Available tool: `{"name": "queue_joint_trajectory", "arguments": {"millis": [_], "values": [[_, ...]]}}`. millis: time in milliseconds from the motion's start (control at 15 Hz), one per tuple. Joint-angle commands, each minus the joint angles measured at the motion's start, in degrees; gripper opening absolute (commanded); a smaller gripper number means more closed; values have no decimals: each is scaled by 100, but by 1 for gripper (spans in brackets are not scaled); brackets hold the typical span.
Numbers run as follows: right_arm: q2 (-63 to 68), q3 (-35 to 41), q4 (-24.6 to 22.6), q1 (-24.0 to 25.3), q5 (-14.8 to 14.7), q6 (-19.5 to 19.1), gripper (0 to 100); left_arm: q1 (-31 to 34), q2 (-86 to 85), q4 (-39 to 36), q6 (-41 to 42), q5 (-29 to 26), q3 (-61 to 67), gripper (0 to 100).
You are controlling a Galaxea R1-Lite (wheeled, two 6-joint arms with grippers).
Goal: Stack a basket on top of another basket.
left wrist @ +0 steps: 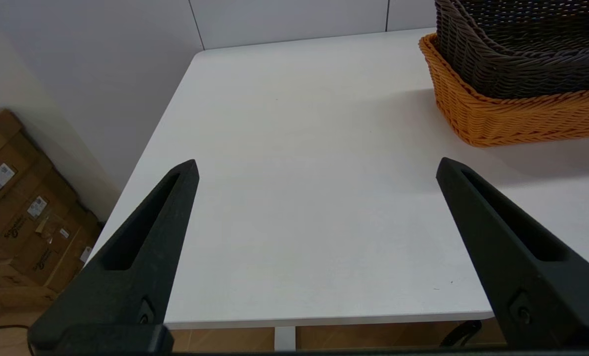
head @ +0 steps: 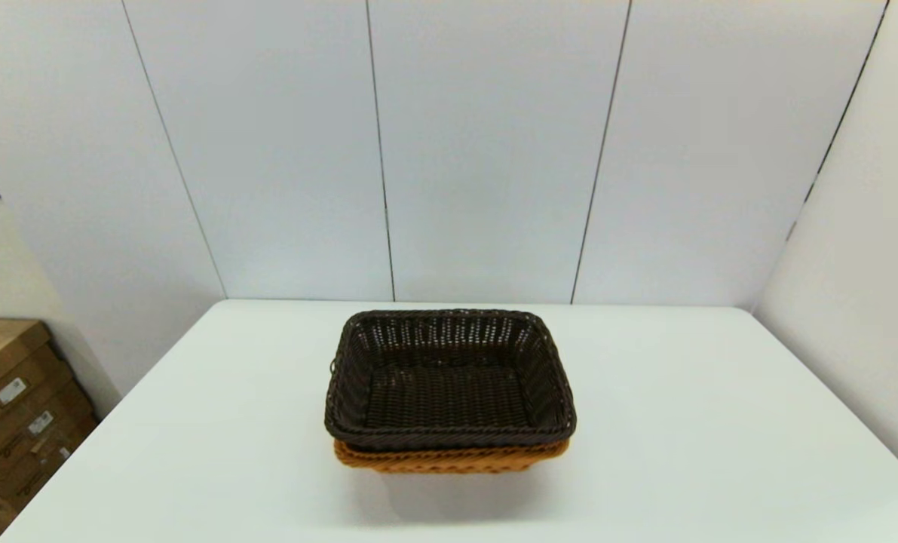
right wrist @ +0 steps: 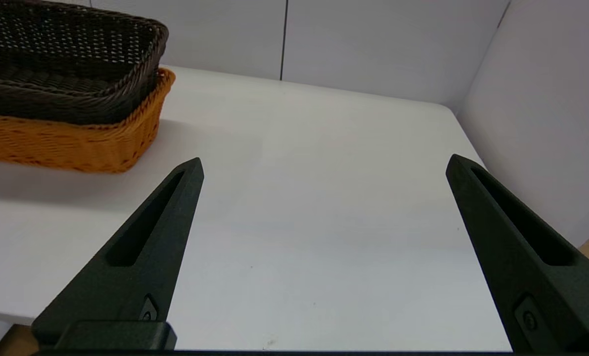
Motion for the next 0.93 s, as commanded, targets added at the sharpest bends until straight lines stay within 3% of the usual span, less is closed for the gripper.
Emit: {"name": "queue_joint_trajectory", "arguments": {"millis": [67, 933], "values": [[10, 0, -12, 2, -23, -2, 100, 2, 5, 6, 2, -2, 2, 100], [10, 0, -12, 2, -23, 41, 100, 2, 5, 6, 2, -2, 2, 100]]}}
